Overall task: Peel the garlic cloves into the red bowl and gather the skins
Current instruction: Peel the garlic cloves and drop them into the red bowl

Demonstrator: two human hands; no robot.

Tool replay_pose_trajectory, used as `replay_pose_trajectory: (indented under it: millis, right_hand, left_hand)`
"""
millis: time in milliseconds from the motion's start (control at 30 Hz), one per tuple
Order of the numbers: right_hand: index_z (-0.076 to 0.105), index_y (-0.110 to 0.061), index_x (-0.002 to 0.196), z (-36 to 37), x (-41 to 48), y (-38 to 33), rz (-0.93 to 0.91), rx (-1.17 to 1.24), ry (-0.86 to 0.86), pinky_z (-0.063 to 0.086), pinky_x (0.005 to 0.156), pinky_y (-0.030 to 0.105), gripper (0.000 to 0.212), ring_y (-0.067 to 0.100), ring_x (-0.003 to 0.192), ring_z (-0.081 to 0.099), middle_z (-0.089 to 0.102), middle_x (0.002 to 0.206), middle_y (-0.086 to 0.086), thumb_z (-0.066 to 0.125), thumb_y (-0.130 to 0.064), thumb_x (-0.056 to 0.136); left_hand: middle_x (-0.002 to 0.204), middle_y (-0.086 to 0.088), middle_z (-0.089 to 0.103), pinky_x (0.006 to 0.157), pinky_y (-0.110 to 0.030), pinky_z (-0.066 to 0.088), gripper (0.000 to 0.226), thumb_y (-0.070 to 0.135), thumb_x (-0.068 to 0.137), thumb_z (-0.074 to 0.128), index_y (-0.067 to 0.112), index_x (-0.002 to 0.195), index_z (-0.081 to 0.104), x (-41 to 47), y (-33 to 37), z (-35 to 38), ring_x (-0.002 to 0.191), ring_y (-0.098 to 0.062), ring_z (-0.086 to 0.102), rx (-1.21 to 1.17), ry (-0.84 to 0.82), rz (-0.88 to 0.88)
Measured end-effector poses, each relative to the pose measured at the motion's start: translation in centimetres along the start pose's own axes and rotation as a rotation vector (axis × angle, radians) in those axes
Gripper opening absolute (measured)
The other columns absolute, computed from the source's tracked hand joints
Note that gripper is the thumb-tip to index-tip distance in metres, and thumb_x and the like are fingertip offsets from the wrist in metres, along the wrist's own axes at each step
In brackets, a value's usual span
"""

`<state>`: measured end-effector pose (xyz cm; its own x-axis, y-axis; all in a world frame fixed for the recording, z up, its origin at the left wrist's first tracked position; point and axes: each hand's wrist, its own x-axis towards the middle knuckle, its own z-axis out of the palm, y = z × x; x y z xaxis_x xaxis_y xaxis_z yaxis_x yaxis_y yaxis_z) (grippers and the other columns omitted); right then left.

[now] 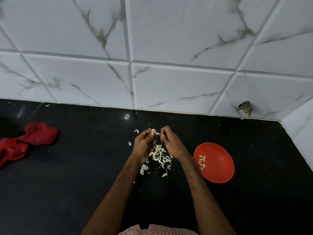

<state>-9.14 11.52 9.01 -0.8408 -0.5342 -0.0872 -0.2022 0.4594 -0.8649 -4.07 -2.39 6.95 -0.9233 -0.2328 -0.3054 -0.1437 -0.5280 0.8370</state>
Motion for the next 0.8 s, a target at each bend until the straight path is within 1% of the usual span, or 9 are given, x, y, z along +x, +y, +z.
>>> replay_pose_trajectory:
  millis: [100, 200, 300, 367, 433, 533, 600, 700, 800]
  right_hand:
    - [0.046, -0.019, 0.102, -0.1, 0.0, 0.2, 0.066, -0.04, -0.007, 0.045, 0.071, 0.031, 0.008, 0.011, 0.077, 0.053, 0.059, 0.09, 0.0, 0.042, -0.013, 0.105]
    - [0.05, -0.022, 0.105, 0.0, 0.3, -0.1, 0.11, 0.056, 0.066, 0.046, 0.063, 0.024, 0.008, 0.008, 0.074, 0.058, 0.065, 0.092, -0.003, 0.042, -0.024, 0.107]
    - [0.058, -0.02, 0.098, 0.9, 0.6, -0.7, 0.116, 0.105, 0.086, 0.048, 0.058, 0.032, 0.021, 0.011, 0.065, 0.059, 0.068, 0.083, 0.002, 0.045, -0.034, 0.106]
    - [0.061, -0.016, 0.092, 1.4, 0.6, -0.8, 0.075, 0.072, 0.141, 0.054, 0.066, 0.042, 0.02, 0.014, 0.064, 0.062, 0.068, 0.077, 0.004, 0.05, -0.027, 0.104]
    - [0.062, -0.019, 0.086, 1.5, 0.8, -0.5, 0.062, 0.008, 0.206, 0.057, 0.069, 0.045, 0.017, 0.013, 0.066, 0.065, 0.068, 0.074, -0.001, 0.055, -0.021, 0.101]
    - [0.06, -0.025, 0.085, 1.3, 0.8, -0.1, 0.067, -0.23, 0.253, 0.056, 0.07, 0.043, 0.013, 0.014, 0.072, 0.065, 0.066, 0.076, -0.007, 0.057, -0.021, 0.096]
    - [0.059, -0.024, 0.086, 1.2, 0.7, -0.2, 0.045, -0.348, 0.265, 0.056, 0.07, 0.043, 0.009, 0.018, 0.074, 0.065, 0.066, 0.075, -0.005, 0.058, -0.022, 0.094]
    - [0.059, -0.022, 0.083, 1.2, 0.6, -0.6, 0.041, -0.368, 0.297, 0.055, 0.07, 0.04, 0.009, 0.017, 0.073, 0.064, 0.065, 0.072, -0.005, 0.059, -0.017, 0.09]
    - [0.059, -0.024, 0.081, 1.4, 0.7, -0.4, 0.09, -0.279, 0.315, 0.056, 0.07, 0.041, 0.012, 0.012, 0.071, 0.065, 0.066, 0.07, -0.007, 0.06, -0.015, 0.088]
  left_hand:
    - [0.072, 0.005, 0.059, 0.043, -0.02, 0.034, 0.009, 0.012, 0.098, 0.058, 0.012, 0.101, 0.066, 0.4, 0.1, -0.3, 0.057, -0.003, 0.051, 0.009, 0.062, 0.02]
    - [0.072, 0.006, 0.057, 0.044, -0.022, 0.032, 0.008, 0.013, 0.097, 0.06, 0.012, 0.101, 0.067, 0.6, -0.2, -0.5, 0.057, -0.004, 0.046, 0.074, 0.07, 0.042]
    - [0.078, -0.003, 0.059, 0.049, -0.025, 0.036, 0.015, 0.016, 0.095, 0.064, 0.006, 0.106, 0.065, 0.4, -0.4, -0.3, 0.06, -0.011, 0.049, 0.107, 0.055, 0.081]
    - [0.081, -0.008, 0.063, 0.051, -0.027, 0.043, 0.018, 0.013, 0.095, 0.064, 0.001, 0.108, 0.064, 0.3, -0.4, 0.0, 0.064, -0.015, 0.056, 0.112, 0.023, 0.113]
    - [0.08, -0.007, 0.066, 0.051, -0.024, 0.049, 0.015, 0.007, 0.095, 0.062, -0.002, 0.107, 0.063, 0.1, -0.2, 0.3, 0.064, -0.012, 0.061, 0.146, 0.01, 0.144]
    - [0.077, -0.007, 0.066, 0.044, -0.016, 0.043, 0.013, 0.005, 0.094, 0.064, -0.002, 0.105, 0.065, -0.1, 0.0, 0.6, 0.053, -0.004, 0.057, 0.249, 0.026, 0.202]
    - [0.067, -0.003, 0.064, 0.041, -0.017, 0.039, 0.009, 0.006, 0.094, 0.065, -0.001, 0.098, 0.067, 0.2, -0.2, 0.5, 0.046, -0.004, 0.051, 0.302, 0.069, 0.225]
    - [0.06, -0.007, 0.059, 0.038, -0.023, 0.035, 0.01, 0.009, 0.093, 0.066, 0.003, 0.087, 0.07, 0.4, -0.5, 0.4, 0.043, -0.013, 0.044, 0.28, 0.093, 0.238]
    - [0.061, -0.008, 0.06, 0.039, -0.024, 0.035, 0.01, 0.007, 0.095, 0.064, 0.005, 0.087, 0.071, 0.3, -0.5, 0.5, 0.043, -0.014, 0.045, 0.242, 0.084, 0.227]
